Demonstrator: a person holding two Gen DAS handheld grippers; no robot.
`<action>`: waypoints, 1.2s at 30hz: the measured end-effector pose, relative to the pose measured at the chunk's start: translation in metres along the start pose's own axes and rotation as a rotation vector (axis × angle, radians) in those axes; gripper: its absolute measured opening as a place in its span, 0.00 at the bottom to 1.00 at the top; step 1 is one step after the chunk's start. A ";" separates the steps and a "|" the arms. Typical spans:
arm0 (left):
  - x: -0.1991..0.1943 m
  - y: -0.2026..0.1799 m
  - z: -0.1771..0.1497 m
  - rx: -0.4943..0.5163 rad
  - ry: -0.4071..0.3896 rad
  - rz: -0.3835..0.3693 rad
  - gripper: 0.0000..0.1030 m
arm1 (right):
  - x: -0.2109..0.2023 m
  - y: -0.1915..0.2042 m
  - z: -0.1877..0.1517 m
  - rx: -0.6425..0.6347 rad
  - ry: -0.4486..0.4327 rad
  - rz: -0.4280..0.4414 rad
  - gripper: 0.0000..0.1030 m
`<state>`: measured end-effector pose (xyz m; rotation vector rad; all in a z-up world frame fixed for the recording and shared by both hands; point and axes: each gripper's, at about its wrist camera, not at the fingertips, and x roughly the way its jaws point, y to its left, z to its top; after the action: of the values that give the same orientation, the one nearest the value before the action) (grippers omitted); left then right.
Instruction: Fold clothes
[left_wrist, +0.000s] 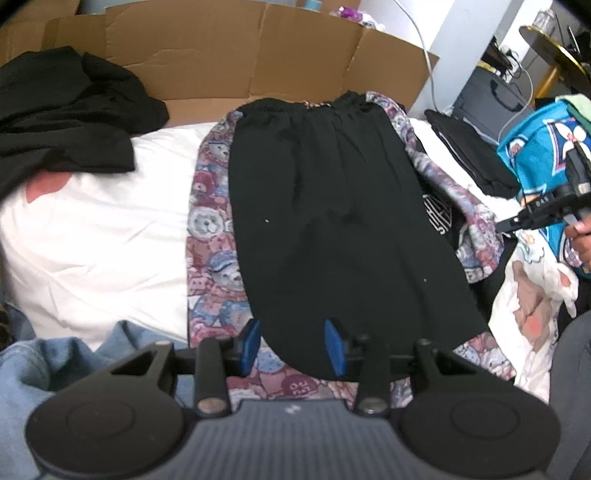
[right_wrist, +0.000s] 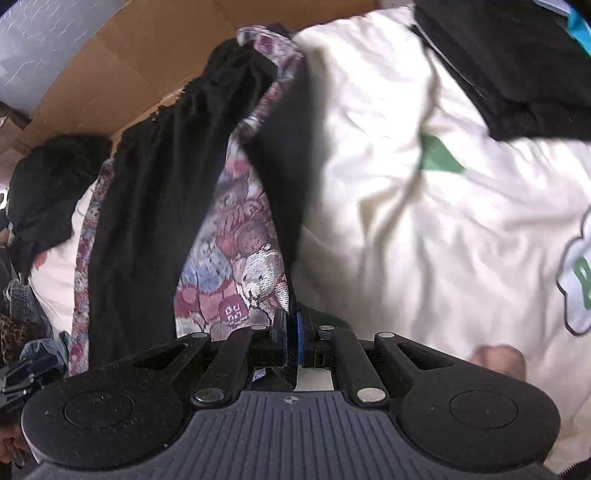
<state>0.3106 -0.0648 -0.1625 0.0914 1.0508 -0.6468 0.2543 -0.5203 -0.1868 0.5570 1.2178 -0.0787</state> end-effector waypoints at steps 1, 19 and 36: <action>0.002 -0.002 0.000 0.007 0.005 0.001 0.40 | -0.001 -0.004 -0.003 0.004 0.000 -0.002 0.02; 0.001 -0.007 -0.004 0.001 0.013 0.008 0.40 | -0.019 -0.097 -0.018 0.136 0.011 -0.082 0.06; 0.002 -0.020 -0.001 0.035 0.031 0.011 0.40 | 0.013 -0.113 -0.027 0.239 0.006 -0.054 0.50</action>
<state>0.2999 -0.0812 -0.1598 0.1381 1.0677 -0.6555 0.1962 -0.6031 -0.2458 0.7330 1.2377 -0.2713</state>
